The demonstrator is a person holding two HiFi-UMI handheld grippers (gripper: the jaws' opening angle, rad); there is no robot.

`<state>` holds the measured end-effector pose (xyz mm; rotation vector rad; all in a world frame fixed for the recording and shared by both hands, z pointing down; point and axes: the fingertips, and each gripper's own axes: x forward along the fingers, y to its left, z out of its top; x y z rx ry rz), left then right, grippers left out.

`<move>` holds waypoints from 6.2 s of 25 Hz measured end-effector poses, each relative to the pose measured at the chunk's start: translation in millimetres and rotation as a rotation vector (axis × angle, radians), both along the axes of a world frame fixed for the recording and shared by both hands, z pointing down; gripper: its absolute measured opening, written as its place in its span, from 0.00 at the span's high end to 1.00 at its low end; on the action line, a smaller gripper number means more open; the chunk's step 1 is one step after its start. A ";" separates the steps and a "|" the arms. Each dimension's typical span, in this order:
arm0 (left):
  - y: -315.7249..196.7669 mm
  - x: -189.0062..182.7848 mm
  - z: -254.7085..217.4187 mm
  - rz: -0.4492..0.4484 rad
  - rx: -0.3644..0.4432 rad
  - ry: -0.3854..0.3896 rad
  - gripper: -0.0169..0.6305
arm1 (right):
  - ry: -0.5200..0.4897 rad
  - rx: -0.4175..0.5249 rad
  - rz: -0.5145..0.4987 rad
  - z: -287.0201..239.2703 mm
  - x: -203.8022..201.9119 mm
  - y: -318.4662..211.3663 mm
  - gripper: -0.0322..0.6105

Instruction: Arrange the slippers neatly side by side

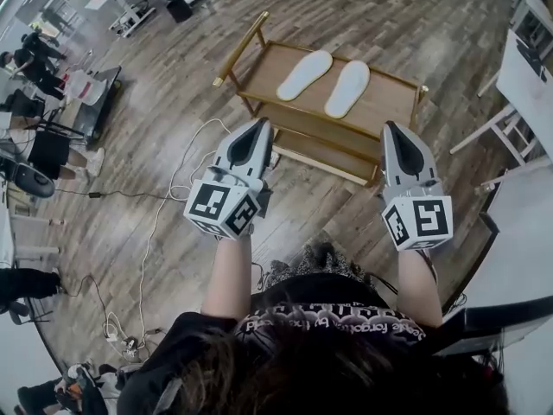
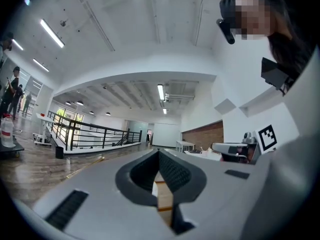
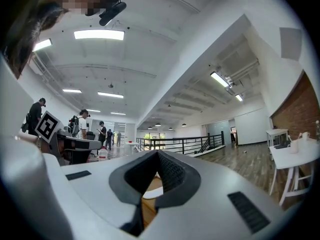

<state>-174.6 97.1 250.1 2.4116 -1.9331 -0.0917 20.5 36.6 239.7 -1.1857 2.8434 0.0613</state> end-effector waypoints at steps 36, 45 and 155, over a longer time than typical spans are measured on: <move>-288.7 -80.9 36.5 0.212 -0.062 0.019 0.98 | 0.031 -0.097 0.175 40.0 -95.6 -243.0 0.95; -304.9 -85.0 53.1 0.183 -0.104 0.038 0.98 | 0.078 -0.214 0.122 91.3 -105.4 -267.0 0.91; -401.6 -86.3 361.5 0.231 -0.957 -0.189 0.77 | 0.362 -0.820 0.235 288.1 14.6 -229.4 0.84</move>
